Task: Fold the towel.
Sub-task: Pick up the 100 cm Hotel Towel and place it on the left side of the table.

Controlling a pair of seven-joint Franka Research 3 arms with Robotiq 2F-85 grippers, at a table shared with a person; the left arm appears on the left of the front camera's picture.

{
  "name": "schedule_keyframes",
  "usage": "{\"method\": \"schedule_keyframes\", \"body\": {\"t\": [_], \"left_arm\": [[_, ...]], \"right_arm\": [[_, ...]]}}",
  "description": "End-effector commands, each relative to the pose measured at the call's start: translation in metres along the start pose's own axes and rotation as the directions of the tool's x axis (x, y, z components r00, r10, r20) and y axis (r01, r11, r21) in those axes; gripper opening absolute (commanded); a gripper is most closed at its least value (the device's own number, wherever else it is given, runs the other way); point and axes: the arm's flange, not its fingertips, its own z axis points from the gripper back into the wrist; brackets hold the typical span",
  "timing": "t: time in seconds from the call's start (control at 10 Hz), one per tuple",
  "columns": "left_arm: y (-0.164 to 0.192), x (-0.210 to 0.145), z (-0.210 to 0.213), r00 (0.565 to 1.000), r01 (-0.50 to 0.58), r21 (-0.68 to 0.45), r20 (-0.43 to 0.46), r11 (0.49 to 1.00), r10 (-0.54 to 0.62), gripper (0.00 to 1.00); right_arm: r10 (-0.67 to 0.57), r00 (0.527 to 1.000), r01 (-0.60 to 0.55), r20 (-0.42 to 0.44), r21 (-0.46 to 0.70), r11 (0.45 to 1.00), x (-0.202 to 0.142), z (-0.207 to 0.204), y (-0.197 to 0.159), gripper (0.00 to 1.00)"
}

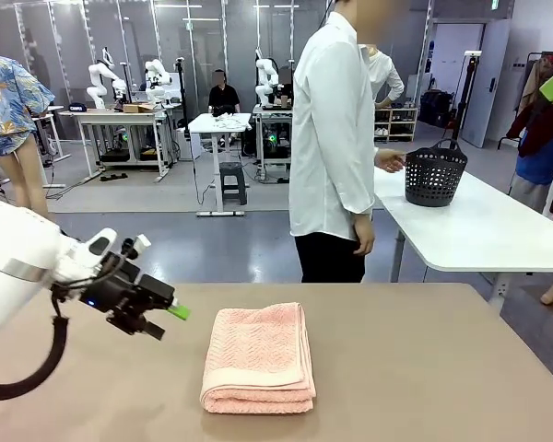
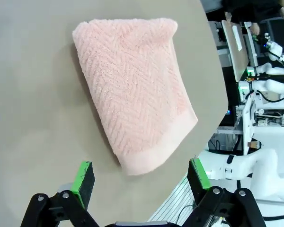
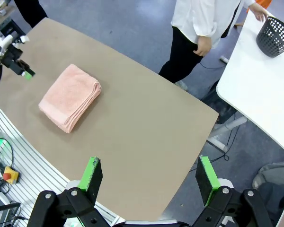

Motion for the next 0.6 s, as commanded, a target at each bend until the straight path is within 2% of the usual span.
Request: {"method": "schedule_keyframes", "body": {"t": [0.0,0.2,0.5], "left_arm": [[0.015,0.016,-0.030,0.999,0.001,-0.009,0.038,1.000,-0.001,1.00],[0.028,0.021,-0.056,0.997,0.002,-0.034,0.076,0.999,0.001,1.00],[0.044,0.021,-0.080,0.997,-0.026,-0.083,0.068,0.996,0.031,1.00]], "right_arm": [[0.002,1.000,-0.002,-0.008,0.001,1.000,0.001,0.001,-0.001,1.00],[0.002,1.000,-0.002,-0.008,0.001,1.000,0.001,0.001,-0.001,1.00],[0.002,1.000,-0.002,-0.008,0.001,1.000,0.001,0.001,-0.001,1.00]]}}
